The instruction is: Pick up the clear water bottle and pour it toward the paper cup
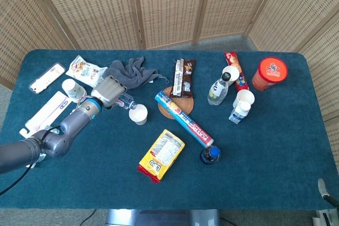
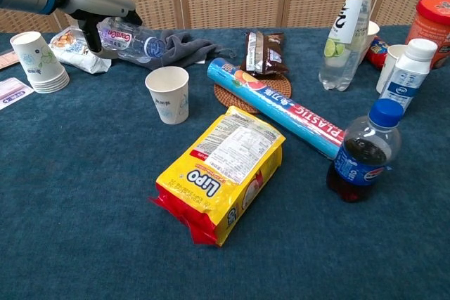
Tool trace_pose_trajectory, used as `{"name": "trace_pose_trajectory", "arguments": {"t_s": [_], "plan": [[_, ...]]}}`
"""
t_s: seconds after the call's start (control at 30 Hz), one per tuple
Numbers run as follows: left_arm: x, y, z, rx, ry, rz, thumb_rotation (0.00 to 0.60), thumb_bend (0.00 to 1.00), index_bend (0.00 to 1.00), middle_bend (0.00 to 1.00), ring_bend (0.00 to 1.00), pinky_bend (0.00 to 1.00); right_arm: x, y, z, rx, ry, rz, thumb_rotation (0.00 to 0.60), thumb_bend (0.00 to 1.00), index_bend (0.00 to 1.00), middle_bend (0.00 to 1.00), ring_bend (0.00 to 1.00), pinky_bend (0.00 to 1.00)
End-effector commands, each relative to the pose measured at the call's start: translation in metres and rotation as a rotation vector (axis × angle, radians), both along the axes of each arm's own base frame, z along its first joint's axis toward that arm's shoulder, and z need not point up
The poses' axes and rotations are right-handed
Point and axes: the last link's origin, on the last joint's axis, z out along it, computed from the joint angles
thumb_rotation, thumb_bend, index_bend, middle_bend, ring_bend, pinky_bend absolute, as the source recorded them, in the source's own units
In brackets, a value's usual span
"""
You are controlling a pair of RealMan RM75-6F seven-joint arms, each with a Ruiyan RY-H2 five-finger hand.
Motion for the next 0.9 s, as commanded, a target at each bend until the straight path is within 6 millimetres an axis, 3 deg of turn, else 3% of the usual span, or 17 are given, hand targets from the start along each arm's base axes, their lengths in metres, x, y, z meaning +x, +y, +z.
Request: {"name": "trace_pose_trajectory", "arguments": {"t_s": [0.03,0.4,0.53,0.9], "plan": [[-0.008,-0.006,0.002,0.016,-0.129,0.094,0.600,0.56,0.43,0.37,0.37,0.36,0.001,-0.001,0.000,0.004,0.001,0.002,0.600,0.42,0.00,0.05,0.00,0.00],[-0.029,-0.025,0.018,0.082,-0.533,0.286,0.600,0.55,0.39,0.38,0.36,0.37,0.007,-0.007,-0.004,0.021,0.007,0.025,0.600,0.42,0.00,0.05,0.00,0.00],[-0.034,-0.041,0.024,0.057,-0.749,0.418,0.600,0.54,0.38,0.38,0.37,0.37,0.009,-0.010,-0.006,0.029,0.004,0.034,0.600,0.42,0.00,0.05,0.00,0.00],[-0.054,-0.082,0.038,-0.061,-1.083,0.658,0.600,0.53,0.37,0.37,0.36,0.35,0.015,-0.020,-0.012,0.061,0.007,0.048,0.600,0.41,0.00,0.05,0.00,0.00]]}}
